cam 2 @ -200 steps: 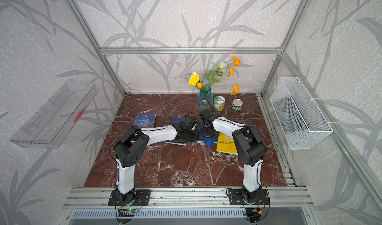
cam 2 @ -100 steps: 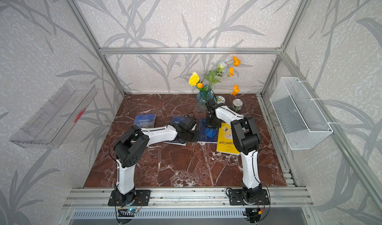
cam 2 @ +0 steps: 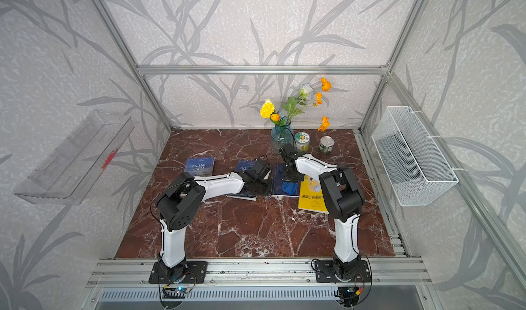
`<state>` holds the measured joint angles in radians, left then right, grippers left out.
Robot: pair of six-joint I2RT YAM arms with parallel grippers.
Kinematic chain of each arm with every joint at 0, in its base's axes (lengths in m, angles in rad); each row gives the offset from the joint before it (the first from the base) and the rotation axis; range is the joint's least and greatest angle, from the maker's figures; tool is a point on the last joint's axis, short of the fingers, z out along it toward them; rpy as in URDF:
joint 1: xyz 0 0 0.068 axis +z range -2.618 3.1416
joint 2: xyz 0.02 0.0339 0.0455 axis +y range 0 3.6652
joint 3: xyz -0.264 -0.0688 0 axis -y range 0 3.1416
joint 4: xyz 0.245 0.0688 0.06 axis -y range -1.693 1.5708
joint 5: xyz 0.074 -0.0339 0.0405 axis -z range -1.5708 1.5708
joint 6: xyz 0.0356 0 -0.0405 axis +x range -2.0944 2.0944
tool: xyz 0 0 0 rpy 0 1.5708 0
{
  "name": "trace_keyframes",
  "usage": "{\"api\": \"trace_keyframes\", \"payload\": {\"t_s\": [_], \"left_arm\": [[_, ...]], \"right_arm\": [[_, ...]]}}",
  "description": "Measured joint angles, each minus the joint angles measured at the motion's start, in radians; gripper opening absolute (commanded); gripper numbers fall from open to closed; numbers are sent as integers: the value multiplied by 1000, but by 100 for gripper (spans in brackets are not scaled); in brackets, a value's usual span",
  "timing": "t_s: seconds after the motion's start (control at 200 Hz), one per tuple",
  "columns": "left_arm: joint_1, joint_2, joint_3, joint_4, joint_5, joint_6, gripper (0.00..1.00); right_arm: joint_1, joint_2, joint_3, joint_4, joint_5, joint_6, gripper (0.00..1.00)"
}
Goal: Wipe the cover of the book
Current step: Wipe the dirt from the cover of the book.
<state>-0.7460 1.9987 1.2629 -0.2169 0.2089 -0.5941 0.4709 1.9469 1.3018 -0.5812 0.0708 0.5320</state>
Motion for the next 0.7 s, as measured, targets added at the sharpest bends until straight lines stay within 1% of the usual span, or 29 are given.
{"api": "trace_keyframes", "payload": {"t_s": [0.11,0.215,0.325,0.45,0.585,0.65,0.7], "left_arm": [[0,0,0,0,0,0,3],[0,0,0,0,1,0,3],[0,0,0,0,0,0,3],[0,0,0,0,-1,0,3],[0,0,0,0,-1,0,2],[0,0,1,0,-1,0,2],[0,0,1,0,-1,0,2]], "right_arm": [[16,-66,-95,39,-3,17,6],[4,-55,-76,30,-21,18,6],[-19,2,18,-58,-51,10,6],[-62,113,190,-155,-77,-10,6],[-112,227,371,-210,-78,-27,6],[-118,257,419,-222,-70,-30,6],[-118,262,425,-224,-68,-31,6]]}}
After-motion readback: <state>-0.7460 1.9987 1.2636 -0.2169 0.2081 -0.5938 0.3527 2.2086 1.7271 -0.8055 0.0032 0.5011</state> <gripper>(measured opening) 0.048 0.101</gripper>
